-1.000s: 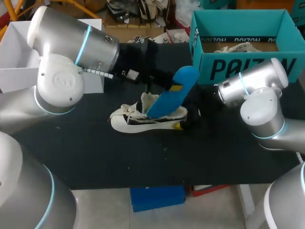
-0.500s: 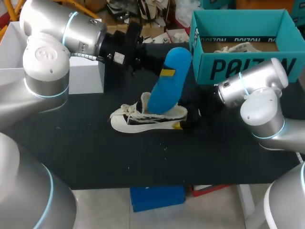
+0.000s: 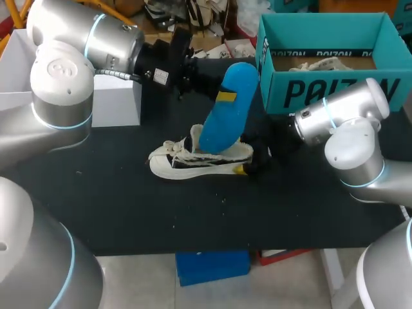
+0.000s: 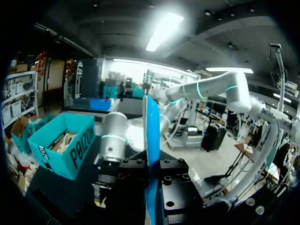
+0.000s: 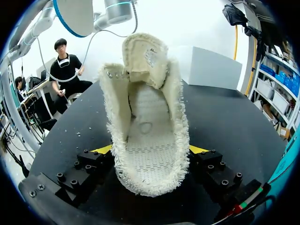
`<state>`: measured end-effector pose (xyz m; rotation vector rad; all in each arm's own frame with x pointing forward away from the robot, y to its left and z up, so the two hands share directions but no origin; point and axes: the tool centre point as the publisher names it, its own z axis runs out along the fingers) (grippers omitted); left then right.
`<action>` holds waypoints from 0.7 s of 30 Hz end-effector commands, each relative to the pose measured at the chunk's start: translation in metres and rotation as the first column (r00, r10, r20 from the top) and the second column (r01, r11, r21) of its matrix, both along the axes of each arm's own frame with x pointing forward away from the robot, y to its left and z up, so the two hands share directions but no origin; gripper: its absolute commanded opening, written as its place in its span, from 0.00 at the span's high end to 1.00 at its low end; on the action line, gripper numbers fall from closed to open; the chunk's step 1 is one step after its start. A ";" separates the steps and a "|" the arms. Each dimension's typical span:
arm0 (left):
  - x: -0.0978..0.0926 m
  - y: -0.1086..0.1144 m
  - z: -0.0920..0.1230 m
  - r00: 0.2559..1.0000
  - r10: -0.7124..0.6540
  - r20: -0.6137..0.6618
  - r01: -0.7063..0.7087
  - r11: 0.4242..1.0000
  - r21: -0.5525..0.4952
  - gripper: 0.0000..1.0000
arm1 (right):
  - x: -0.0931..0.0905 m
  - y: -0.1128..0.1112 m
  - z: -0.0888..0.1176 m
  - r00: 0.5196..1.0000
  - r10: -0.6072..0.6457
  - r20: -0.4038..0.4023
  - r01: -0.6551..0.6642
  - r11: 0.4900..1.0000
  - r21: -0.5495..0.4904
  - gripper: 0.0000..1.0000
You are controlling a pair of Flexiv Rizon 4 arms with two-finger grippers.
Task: Take the shoe out of the shoebox, open the shoe tongue, remove and reinsert the insole, then place the shoe into the shoebox
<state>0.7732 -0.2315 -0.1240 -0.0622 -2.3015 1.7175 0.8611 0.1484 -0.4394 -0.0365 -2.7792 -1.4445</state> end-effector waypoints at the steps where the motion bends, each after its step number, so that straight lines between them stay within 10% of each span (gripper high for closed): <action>1: 0.002 0.005 0.007 0.994 0.044 -0.099 -0.050 0.997 -0.066 1.00 | 0.000 -0.001 -0.003 1.000 0.000 -0.001 0.000 1.000 -0.001 1.00; 21: 0.000 0.028 0.107 0.979 0.117 -0.167 -0.158 0.953 -0.260 1.00 | 0.000 -0.001 -0.003 1.000 0.000 -0.001 0.000 1.000 -0.001 1.00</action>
